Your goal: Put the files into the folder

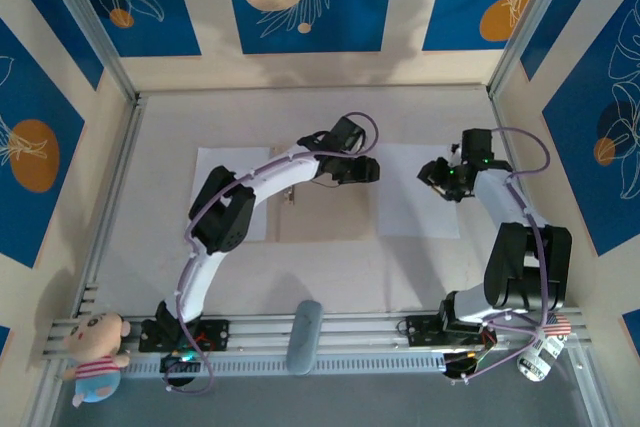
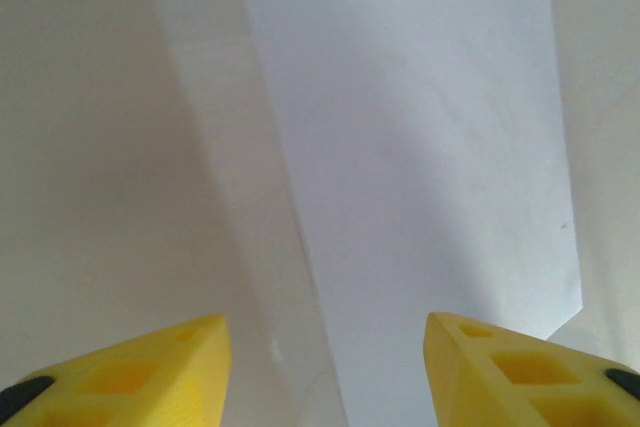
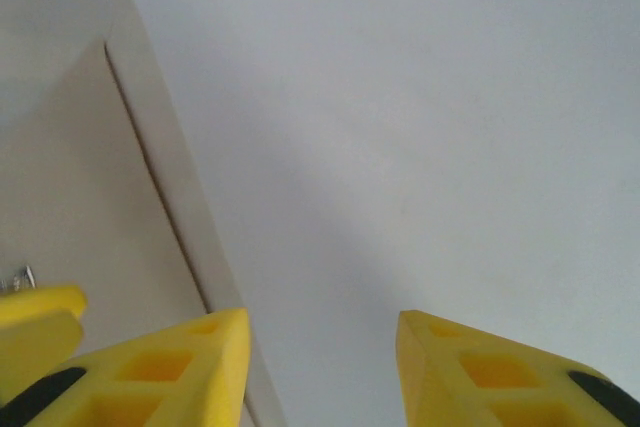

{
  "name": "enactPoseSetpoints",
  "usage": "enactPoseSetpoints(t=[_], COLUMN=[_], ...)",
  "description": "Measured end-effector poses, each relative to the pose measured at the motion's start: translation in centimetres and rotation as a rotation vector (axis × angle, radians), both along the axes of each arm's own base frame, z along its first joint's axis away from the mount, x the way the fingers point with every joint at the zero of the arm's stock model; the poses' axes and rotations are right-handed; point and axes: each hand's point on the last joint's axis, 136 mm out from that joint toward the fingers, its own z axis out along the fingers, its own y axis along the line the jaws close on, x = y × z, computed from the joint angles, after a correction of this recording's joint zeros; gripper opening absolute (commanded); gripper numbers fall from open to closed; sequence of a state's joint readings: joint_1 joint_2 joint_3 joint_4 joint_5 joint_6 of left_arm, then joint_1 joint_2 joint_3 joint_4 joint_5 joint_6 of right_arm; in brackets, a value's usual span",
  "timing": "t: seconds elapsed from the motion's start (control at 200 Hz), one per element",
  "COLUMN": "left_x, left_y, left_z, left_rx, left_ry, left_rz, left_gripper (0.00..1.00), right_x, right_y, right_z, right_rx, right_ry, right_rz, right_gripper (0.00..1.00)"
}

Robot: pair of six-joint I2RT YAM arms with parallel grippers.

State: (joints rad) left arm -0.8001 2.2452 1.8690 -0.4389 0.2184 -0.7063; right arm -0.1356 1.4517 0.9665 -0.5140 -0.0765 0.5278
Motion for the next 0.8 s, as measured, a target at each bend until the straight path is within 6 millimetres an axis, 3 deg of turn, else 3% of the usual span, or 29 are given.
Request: enactPoseSetpoints(t=[0.125,0.3,0.45,0.795], left_x=[-0.2,-0.5,-1.1,-1.6], left_y=[-2.1,-4.5,-4.9,-4.8], left_z=[0.2,-1.4,-3.1,-5.1], left_rx=[0.000,0.046,0.125,0.195], left_ry=[-0.037,-0.082,-0.096,-0.085], left_rz=[0.012,0.020,0.023,0.026], left_gripper=[0.58,0.64,0.69,0.69], right_x=[1.1,0.7,0.4,0.6], right_y=[-2.9,-5.7,-6.2,-6.3], right_z=[-0.6,-3.6,-4.8,-6.8], right_rx=[-0.031,-0.040,-0.043,-0.019], right_ry=[0.019,0.107,0.142,0.182], right_rz=[-0.059,-0.129,-0.140,-0.143], right_gripper=[0.46,0.50,0.51,0.51])
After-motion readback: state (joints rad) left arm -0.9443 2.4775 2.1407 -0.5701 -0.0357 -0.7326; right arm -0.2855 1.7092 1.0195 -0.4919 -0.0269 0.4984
